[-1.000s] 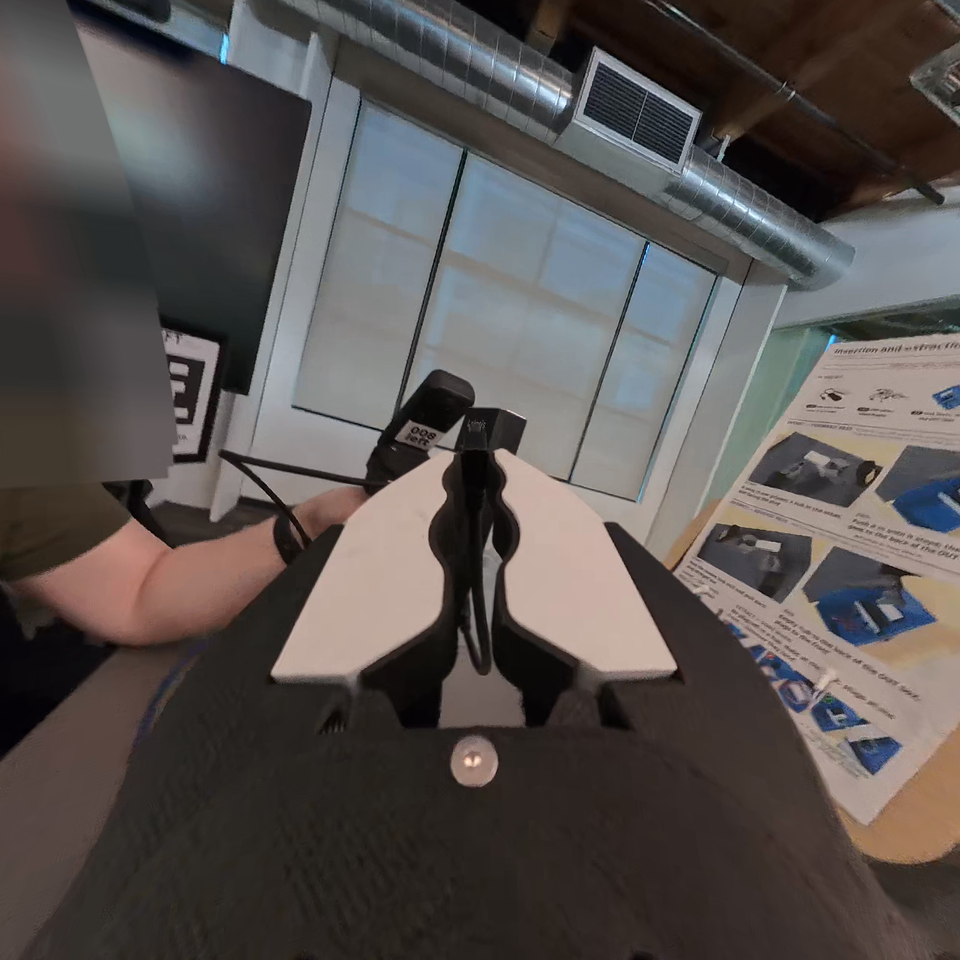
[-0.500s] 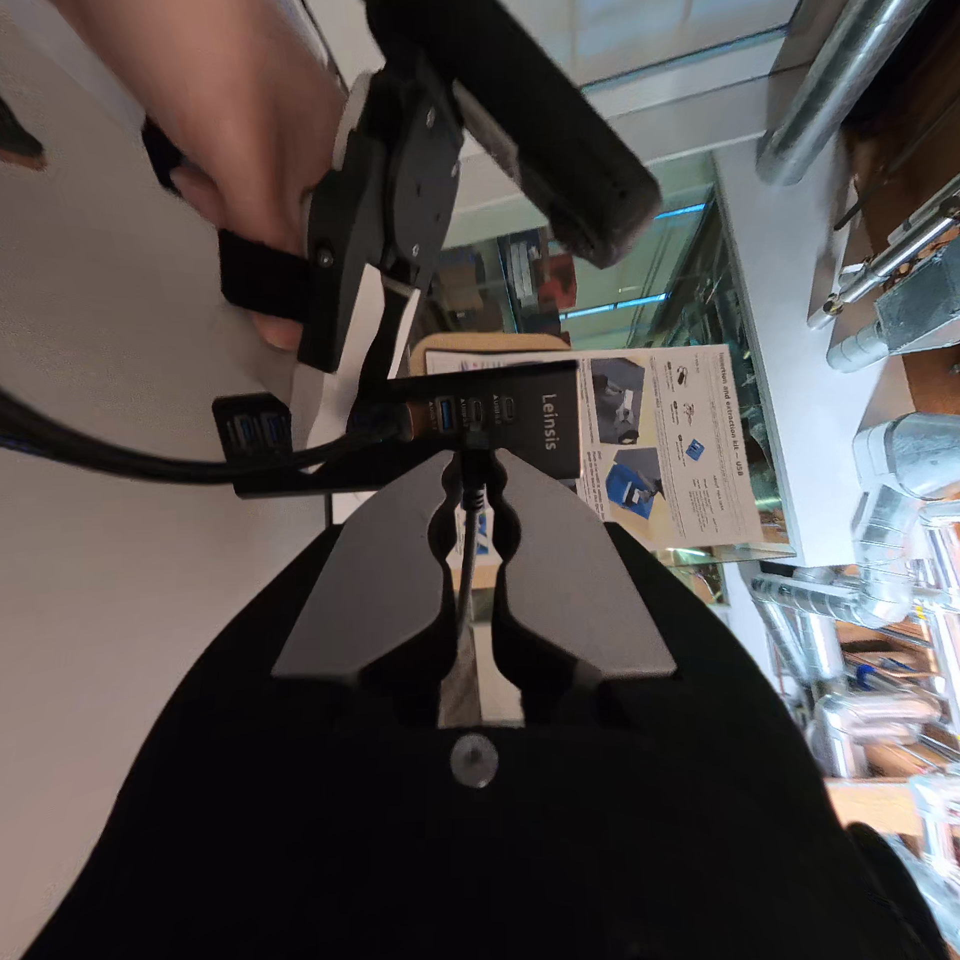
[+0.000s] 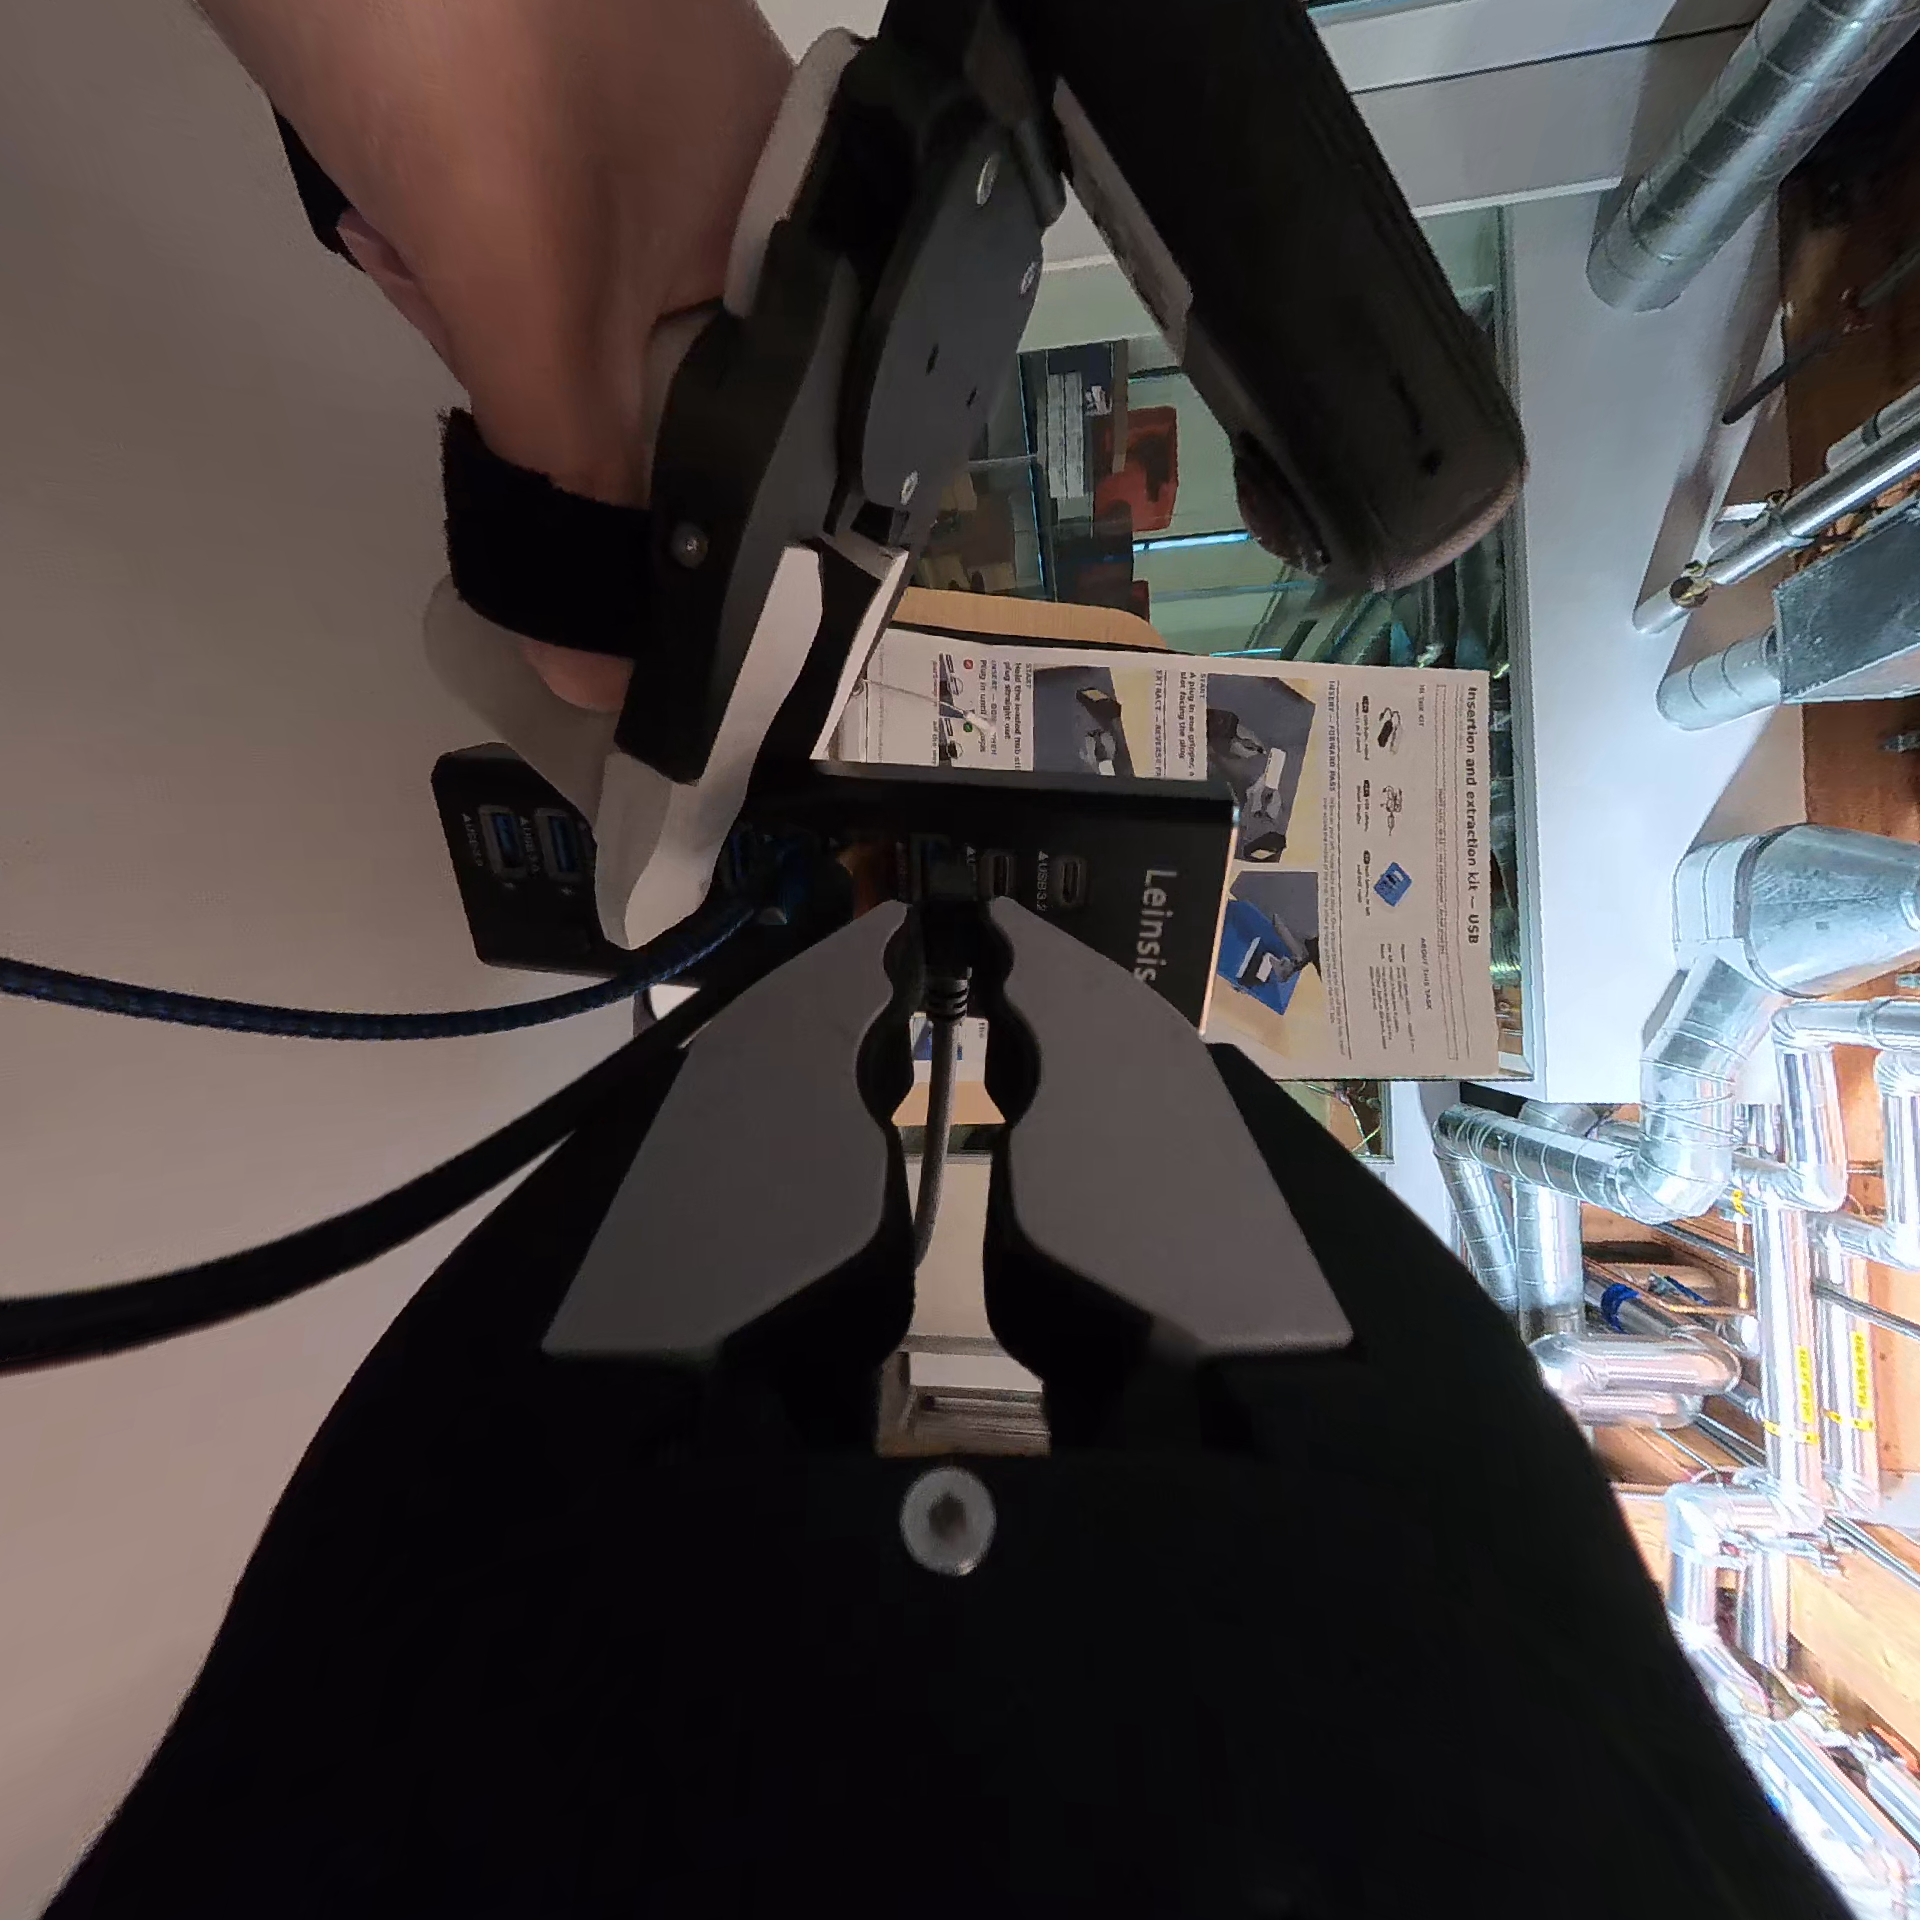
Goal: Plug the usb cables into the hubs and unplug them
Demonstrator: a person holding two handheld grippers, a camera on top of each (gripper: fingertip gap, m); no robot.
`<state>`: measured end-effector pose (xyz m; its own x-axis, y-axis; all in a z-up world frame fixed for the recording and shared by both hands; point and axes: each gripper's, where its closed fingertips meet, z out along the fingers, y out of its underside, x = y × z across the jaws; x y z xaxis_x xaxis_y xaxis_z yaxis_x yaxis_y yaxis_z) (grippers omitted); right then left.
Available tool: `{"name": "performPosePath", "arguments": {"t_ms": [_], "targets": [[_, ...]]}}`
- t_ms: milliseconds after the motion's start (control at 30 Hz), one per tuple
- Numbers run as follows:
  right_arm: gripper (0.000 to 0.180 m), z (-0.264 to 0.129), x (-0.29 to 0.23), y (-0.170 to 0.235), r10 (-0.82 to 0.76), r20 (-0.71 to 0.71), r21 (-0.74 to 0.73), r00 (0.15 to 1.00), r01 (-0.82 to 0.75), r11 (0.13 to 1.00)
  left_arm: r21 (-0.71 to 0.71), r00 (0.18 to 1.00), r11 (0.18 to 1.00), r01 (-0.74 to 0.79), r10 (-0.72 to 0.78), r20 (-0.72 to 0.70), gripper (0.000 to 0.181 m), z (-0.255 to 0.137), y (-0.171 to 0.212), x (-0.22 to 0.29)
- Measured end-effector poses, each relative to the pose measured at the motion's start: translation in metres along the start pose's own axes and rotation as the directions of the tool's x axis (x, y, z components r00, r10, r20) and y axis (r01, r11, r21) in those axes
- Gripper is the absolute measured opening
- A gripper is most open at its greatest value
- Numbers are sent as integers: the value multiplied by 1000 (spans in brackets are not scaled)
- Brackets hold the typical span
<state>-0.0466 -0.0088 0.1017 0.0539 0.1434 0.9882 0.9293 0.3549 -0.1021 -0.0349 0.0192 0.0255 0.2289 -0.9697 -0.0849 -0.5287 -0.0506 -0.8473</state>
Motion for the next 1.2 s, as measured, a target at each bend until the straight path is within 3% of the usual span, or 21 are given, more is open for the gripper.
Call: {"name": "performPosePath", "arguments": {"t_ms": [733, 867, 1033, 1200], "targets": [[9, -4, -4, 1, -45, 22, -38, 999, 46, 998, -23, 999, 999, -36, 37, 10, 26, -2, 0, 5], [9, -5, -7, -1, -56, 33, -55, 998, 57, 997, -44, 998, 999, -20, 17, -56, 26, -2, 4, 12], [9, -8, -20, 4, 26, 121, -122, 992, -11, 992, -108, 990, 994, -4, -11, -140, 26, 6, 15, 23], [10, -9, -31, 16, 73, 186, -196, 980, -36, 980, -141, 994, 990, 7, -22, -111, 26, 18, 21, 23]]}}
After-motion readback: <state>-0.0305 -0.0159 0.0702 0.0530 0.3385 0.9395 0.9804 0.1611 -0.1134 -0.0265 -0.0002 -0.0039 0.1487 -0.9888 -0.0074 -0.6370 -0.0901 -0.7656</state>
